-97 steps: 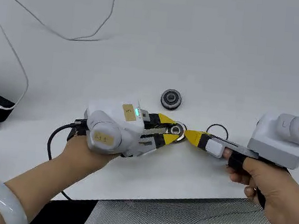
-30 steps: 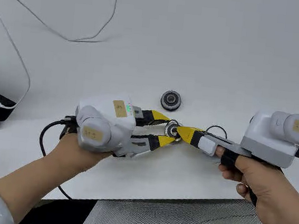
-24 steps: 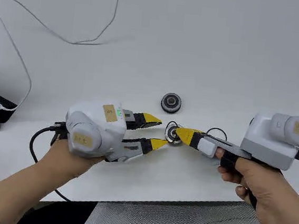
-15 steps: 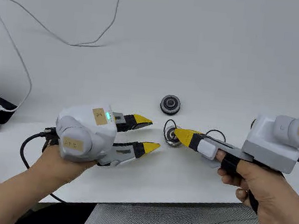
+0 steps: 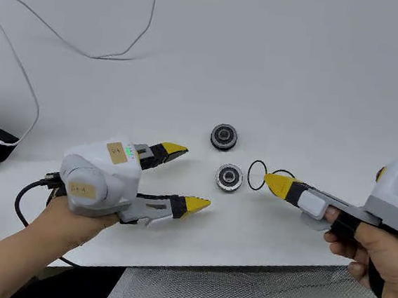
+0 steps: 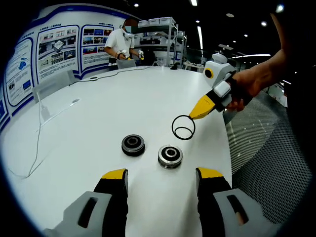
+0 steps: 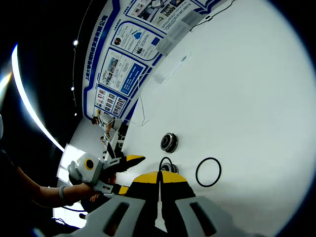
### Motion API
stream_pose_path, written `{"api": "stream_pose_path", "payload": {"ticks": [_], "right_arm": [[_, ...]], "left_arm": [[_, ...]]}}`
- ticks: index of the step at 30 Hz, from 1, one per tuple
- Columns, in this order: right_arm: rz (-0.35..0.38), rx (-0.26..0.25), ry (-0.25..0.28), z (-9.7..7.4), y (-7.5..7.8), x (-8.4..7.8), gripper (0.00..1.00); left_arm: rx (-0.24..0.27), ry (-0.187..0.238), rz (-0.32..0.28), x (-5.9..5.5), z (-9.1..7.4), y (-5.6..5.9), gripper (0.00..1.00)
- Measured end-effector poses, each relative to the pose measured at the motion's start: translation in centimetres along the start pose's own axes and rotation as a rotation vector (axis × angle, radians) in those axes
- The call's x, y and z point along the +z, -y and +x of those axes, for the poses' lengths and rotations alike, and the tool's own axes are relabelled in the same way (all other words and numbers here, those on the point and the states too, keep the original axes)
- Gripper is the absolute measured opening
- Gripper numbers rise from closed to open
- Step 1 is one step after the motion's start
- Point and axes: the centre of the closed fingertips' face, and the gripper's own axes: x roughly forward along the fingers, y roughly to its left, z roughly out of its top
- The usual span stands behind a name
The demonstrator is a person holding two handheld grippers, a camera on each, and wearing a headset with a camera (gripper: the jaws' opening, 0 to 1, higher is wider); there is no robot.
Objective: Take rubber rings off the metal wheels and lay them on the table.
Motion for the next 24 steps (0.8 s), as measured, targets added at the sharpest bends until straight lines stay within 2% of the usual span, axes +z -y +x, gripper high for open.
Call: {"api": "stream_pose_path", "payload": {"ticks": [5,10,12,15,19,22,24], "right_arm": [[0.024,-0.037,0.011,-0.7,1.6,0.2,0.01],[0.053,-0.068,0.017,-0.6,3.0,0.3,0.02],[0.044,-0.08,0.007,-0.5,3.3,0.2,0.02],[0.018,-0.125,-0.017,-0.6,4.3,-0.1,0.02],[-0.004,-0.149,-0.026,-0.6,4.6,-0.2,0.02],[-0.037,-0.165,-0.03,-0.5,4.7,-0.2,0.07],[-0.089,-0.184,-0.049,-0.5,4.8,-0.4,0.1]], "left_arm": [[0.013,0.007,-0.014,-0.2,-0.2,-0.3,0.6],[0.016,0.004,-0.023,-0.5,-0.3,-0.2,0.63],[0.017,0.002,-0.024,-0.6,-0.4,-0.2,0.62],[0.02,0.001,-0.03,-0.7,-0.4,-0.2,0.61],[0.021,0.0,-0.033,-0.9,-0.5,-0.1,0.6],[0.019,0.0,-0.037,-0.9,-0.5,-0.1,0.59],[0.018,-0.001,-0.037,-1.0,-0.4,0.0,0.6]]}}
